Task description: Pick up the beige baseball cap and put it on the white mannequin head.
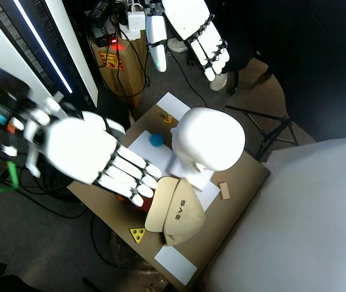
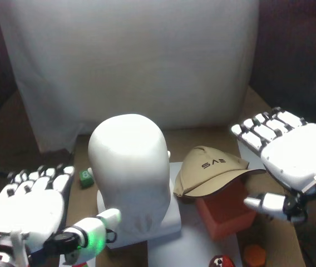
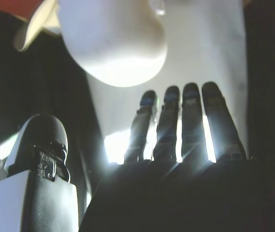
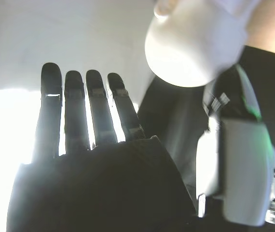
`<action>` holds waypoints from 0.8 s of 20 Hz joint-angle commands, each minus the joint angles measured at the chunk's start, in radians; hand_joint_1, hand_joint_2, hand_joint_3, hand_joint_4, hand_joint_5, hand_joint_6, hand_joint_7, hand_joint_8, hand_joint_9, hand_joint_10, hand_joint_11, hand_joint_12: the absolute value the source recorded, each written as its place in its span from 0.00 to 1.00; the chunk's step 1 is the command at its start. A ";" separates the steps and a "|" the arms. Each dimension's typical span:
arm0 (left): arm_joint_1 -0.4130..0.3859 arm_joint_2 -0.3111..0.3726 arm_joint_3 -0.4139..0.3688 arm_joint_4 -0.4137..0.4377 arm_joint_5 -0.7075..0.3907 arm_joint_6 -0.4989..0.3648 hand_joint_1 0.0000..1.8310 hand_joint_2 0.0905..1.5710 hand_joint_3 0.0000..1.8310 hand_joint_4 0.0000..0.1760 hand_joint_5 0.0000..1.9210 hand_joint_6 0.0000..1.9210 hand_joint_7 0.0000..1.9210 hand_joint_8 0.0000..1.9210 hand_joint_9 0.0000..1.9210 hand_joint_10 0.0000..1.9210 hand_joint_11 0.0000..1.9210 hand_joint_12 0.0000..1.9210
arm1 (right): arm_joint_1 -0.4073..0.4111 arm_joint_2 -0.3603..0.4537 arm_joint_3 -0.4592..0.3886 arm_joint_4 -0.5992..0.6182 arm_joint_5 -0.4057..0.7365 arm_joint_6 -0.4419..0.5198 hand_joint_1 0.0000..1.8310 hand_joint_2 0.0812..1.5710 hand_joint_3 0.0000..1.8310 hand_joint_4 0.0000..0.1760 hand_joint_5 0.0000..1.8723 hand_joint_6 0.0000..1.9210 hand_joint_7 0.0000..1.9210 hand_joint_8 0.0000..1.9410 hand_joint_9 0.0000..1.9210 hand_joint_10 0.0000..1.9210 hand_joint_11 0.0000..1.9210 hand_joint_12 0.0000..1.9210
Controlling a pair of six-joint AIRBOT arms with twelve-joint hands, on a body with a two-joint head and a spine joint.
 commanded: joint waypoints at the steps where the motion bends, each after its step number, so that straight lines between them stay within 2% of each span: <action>1: 0.011 -0.011 0.018 0.087 -0.076 -0.036 0.00 0.70 0.00 0.15 0.00 0.00 0.00 0.00 0.00 0.00 0.00 0.00 | -0.001 -0.019 0.036 -0.075 0.053 0.022 0.56 0.68 0.01 0.00 0.08 0.01 0.08 0.00 0.08 0.01 0.00 0.36; 2: 0.030 -0.020 0.037 0.094 -0.076 -0.058 0.00 0.70 0.00 0.14 0.00 0.00 0.00 0.00 0.00 0.00 0.00 0.00 | -0.008 -0.052 0.085 -0.101 0.033 0.041 0.63 0.67 0.00 0.00 0.10 0.01 0.10 0.01 0.10 0.01 0.00 0.39; 4: 0.060 -0.024 0.056 0.113 -0.076 -0.090 0.00 0.70 0.00 0.14 0.00 0.00 0.00 0.00 0.00 0.00 0.00 0.00 | -0.018 -0.106 0.171 -0.104 -0.012 0.064 0.69 0.68 0.00 0.00 0.12 0.01 0.12 0.01 0.12 0.01 0.00 0.42; 6: 0.107 -0.024 0.073 0.173 -0.065 -0.118 0.00 0.70 0.00 0.14 0.00 0.00 0.00 0.00 0.00 0.00 0.00 0.00 | -0.036 -0.178 0.285 -0.122 -0.056 0.138 0.70 0.70 0.01 0.00 0.11 0.00 0.13 0.00 0.12 0.01 0.00 0.43; 8: 0.155 -0.028 0.093 0.241 -0.058 -0.188 0.00 0.70 0.00 0.10 0.00 0.00 0.00 0.00 0.00 0.00 0.00 0.00 | -0.040 -0.237 0.375 -0.125 -0.088 0.180 0.69 0.72 0.01 0.00 0.11 0.00 0.12 0.00 0.12 0.01 0.00 0.43; 9: 0.187 -0.028 0.113 0.265 -0.056 -0.229 0.00 0.70 0.00 0.10 0.00 0.00 0.00 0.00 0.00 0.00 0.00 0.00 | -0.039 -0.304 0.477 -0.131 -0.104 0.215 0.69 0.73 0.01 0.00 0.11 0.00 0.12 0.00 0.12 0.01 0.00 0.43; 11: 0.202 -0.031 0.123 0.286 -0.053 -0.249 0.00 0.70 0.00 0.08 0.00 0.00 0.00 0.00 0.00 0.00 0.00 0.00 | -0.036 -0.338 0.531 -0.131 -0.118 0.231 0.68 0.73 0.01 0.00 0.11 0.00 0.11 0.00 0.12 0.00 0.00 0.43; 16: 0.247 -0.066 0.156 0.345 -0.079 -0.345 0.00 0.70 0.00 0.02 0.01 0.00 0.00 0.00 0.00 0.00 0.01 0.01 | -0.036 -0.459 0.739 -0.130 -0.192 0.290 0.70 0.74 0.01 0.00 0.12 0.00 0.12 0.00 0.12 0.00 0.00 0.42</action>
